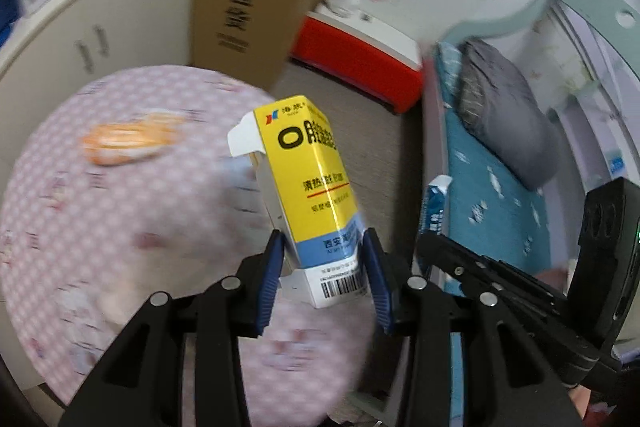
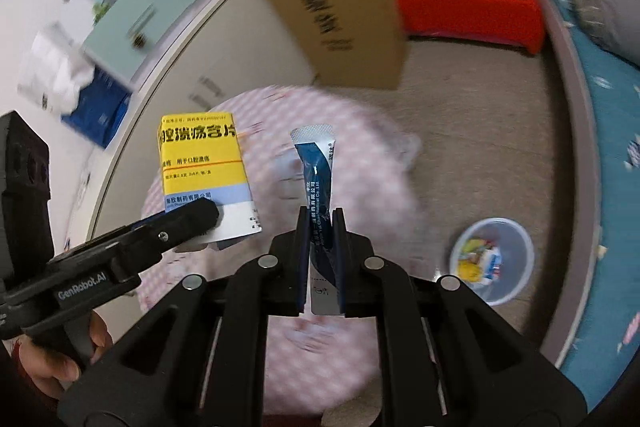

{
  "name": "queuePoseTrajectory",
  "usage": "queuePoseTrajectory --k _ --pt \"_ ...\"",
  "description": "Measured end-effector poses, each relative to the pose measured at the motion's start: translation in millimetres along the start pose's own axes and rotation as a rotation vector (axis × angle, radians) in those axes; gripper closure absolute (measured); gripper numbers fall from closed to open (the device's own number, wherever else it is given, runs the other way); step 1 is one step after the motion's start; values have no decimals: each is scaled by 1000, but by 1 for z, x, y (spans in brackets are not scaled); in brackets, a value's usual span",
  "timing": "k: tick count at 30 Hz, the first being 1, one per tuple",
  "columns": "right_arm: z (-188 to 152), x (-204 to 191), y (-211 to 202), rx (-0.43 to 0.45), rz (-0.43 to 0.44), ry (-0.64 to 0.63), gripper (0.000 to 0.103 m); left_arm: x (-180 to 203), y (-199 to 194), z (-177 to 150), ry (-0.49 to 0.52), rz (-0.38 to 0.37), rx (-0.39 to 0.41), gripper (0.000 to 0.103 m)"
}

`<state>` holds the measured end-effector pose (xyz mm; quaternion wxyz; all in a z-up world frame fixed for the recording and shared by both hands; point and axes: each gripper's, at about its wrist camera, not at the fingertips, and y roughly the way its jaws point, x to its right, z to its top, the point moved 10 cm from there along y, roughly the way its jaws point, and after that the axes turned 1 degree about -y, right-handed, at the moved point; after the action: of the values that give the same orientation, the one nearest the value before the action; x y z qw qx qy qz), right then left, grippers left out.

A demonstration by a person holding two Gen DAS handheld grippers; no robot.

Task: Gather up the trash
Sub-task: 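Carry both items over the wastebasket and open both grippers to drop them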

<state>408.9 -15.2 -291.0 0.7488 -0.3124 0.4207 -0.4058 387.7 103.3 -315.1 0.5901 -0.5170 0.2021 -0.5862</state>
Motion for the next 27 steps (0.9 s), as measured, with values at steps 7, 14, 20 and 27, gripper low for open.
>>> queuePoseTrajectory --k 7,14,20,27 --pt "0 121 -79 88 -90 104 92 133 43 -28 111 -87 -83 64" --pt "-8 184 -116 123 -103 184 92 208 65 -45 210 -113 -118 64" --pt "-14 208 -125 124 -88 220 91 239 78 -50 256 -107 -141 63" --pt "-17 225 -124 116 -80 269 65 251 87 -52 286 -82 -164 63"
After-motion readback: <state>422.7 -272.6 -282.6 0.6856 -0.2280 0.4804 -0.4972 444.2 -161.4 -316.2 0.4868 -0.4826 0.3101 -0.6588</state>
